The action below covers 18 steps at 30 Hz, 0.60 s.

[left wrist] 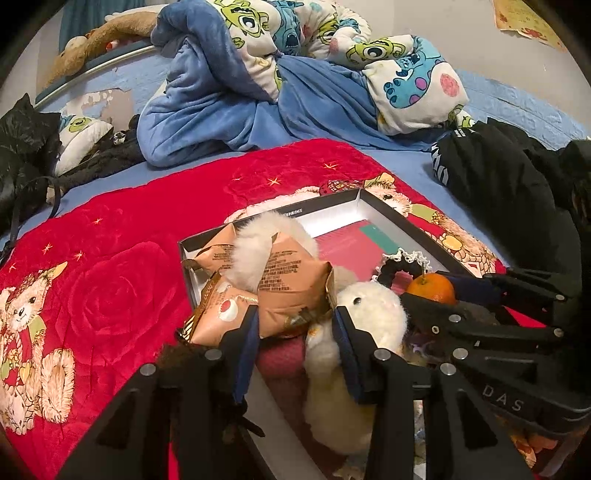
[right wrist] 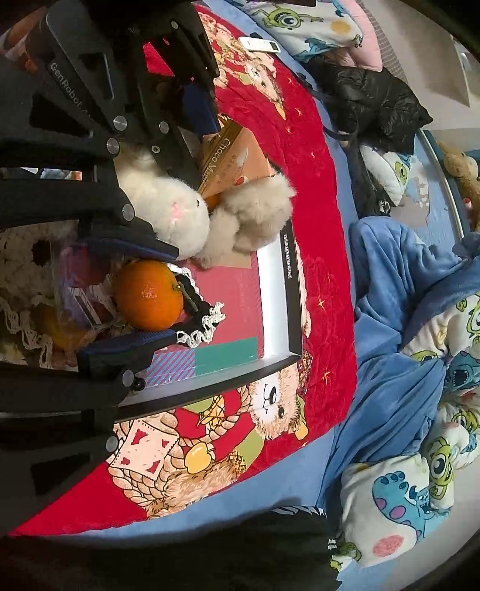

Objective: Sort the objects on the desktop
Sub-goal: 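Open the left gripper dropping the chocolate pack while the right releases the tangerine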

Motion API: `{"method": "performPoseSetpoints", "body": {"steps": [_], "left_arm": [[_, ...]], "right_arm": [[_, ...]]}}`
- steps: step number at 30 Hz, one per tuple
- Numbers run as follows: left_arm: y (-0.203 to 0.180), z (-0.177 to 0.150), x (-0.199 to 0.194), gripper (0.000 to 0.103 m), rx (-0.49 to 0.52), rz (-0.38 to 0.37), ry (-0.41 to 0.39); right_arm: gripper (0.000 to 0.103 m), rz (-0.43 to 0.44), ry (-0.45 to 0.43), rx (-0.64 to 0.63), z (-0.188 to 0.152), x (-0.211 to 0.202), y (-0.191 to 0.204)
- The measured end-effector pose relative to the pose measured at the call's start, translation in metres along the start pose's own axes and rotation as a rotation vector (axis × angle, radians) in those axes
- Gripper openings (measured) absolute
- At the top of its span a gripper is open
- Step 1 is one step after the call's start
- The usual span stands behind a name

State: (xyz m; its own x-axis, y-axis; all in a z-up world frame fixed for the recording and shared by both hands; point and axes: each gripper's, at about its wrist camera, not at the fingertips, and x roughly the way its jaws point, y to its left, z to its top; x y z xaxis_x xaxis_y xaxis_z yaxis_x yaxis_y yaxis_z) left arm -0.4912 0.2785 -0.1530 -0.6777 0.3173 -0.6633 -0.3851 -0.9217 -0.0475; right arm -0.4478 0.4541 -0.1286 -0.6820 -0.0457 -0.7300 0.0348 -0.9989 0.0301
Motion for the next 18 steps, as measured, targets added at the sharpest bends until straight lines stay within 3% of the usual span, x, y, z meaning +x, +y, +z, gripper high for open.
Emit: {"method": "performPoseSetpoints", "body": {"steps": [18], "left_arm": [[0.0007, -0.0002, -0.0016, 0.041, 0.006, 0.004, -0.010]], "right_arm": [[0.037, -0.001, 0.005, 0.007, -0.0015, 0.0011, -0.0004]]}}
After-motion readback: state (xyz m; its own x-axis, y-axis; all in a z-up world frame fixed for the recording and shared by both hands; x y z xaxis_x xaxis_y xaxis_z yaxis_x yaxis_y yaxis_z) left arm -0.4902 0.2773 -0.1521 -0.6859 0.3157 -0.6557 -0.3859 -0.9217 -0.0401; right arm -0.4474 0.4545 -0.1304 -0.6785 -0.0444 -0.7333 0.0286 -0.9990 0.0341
